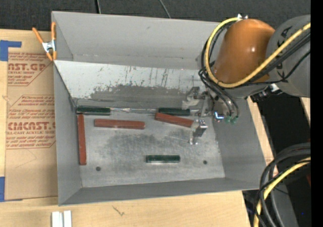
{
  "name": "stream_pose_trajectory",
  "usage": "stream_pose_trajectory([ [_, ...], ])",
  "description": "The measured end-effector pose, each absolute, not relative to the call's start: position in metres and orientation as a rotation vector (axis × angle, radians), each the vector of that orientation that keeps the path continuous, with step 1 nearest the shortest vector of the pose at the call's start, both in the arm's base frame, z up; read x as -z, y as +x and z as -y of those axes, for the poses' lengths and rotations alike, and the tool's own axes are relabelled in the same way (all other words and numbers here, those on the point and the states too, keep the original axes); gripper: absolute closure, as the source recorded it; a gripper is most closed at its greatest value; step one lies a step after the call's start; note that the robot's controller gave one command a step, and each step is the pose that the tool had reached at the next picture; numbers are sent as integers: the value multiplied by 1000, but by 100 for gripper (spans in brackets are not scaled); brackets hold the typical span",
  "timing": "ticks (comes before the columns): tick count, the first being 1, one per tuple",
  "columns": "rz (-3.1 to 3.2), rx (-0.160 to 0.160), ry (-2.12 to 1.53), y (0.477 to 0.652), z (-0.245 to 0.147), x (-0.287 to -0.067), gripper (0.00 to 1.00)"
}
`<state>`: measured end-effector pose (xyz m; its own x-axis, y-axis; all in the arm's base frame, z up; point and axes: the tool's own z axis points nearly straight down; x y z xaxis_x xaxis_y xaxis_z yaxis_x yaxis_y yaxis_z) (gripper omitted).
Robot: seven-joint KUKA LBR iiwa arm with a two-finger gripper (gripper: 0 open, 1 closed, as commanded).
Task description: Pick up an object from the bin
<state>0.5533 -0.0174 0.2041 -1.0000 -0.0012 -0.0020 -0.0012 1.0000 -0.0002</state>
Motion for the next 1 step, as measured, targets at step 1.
stream_pose_trajectory([
  [1,-3140,0,-2,553,17,-204,0],
])
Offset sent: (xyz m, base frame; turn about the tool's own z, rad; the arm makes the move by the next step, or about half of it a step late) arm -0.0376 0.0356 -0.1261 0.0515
